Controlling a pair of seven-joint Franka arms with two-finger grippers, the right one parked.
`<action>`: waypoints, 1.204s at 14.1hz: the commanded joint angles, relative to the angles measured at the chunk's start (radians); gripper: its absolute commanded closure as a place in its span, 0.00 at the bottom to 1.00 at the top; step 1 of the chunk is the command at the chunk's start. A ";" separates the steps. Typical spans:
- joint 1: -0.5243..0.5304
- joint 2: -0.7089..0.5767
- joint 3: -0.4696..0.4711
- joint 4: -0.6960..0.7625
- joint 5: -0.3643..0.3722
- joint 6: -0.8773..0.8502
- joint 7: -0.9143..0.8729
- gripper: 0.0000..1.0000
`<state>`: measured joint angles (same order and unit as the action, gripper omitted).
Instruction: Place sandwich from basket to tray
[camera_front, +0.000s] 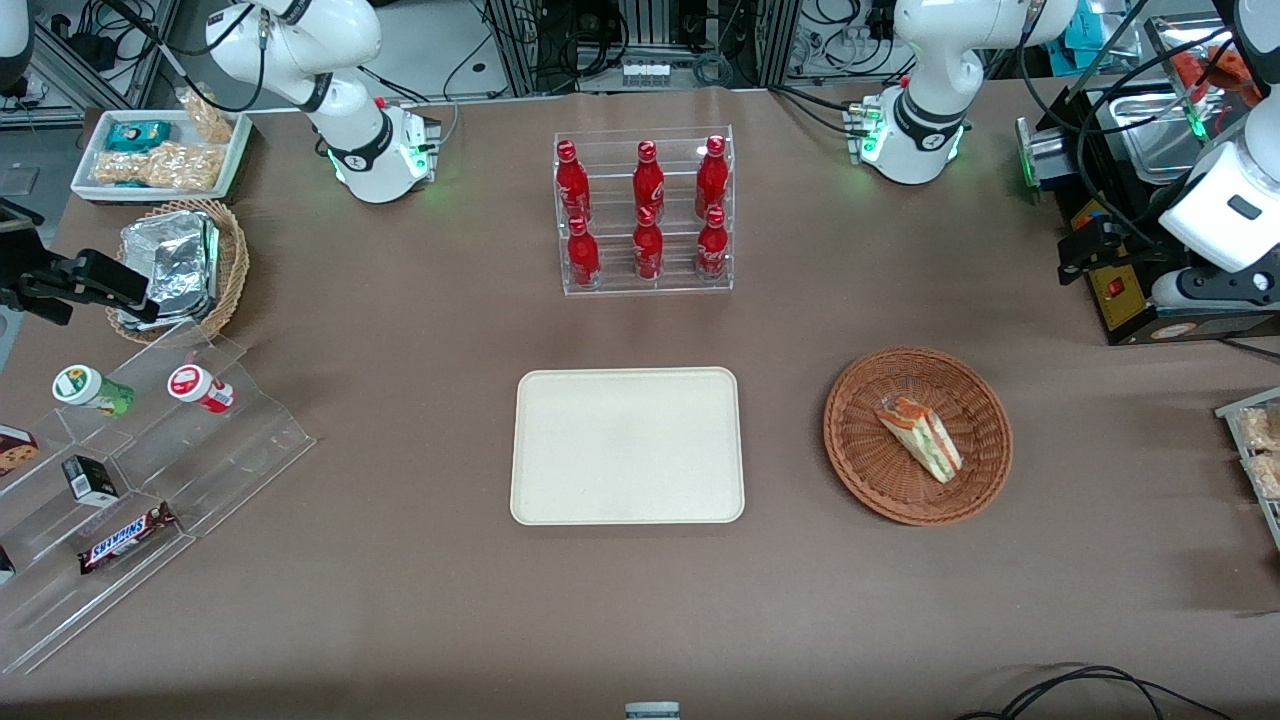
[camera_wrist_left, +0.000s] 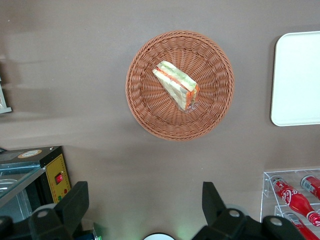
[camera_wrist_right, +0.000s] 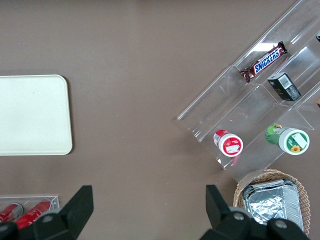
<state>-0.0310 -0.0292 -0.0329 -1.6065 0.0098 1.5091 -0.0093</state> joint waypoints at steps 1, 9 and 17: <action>0.008 0.014 -0.006 0.028 0.010 0.000 0.006 0.00; 0.008 0.014 -0.005 0.026 0.002 -0.007 -0.027 0.00; -0.007 0.015 -0.010 -0.001 0.009 -0.012 -0.021 0.00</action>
<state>-0.0322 -0.0206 -0.0344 -1.6056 0.0097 1.5050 -0.0222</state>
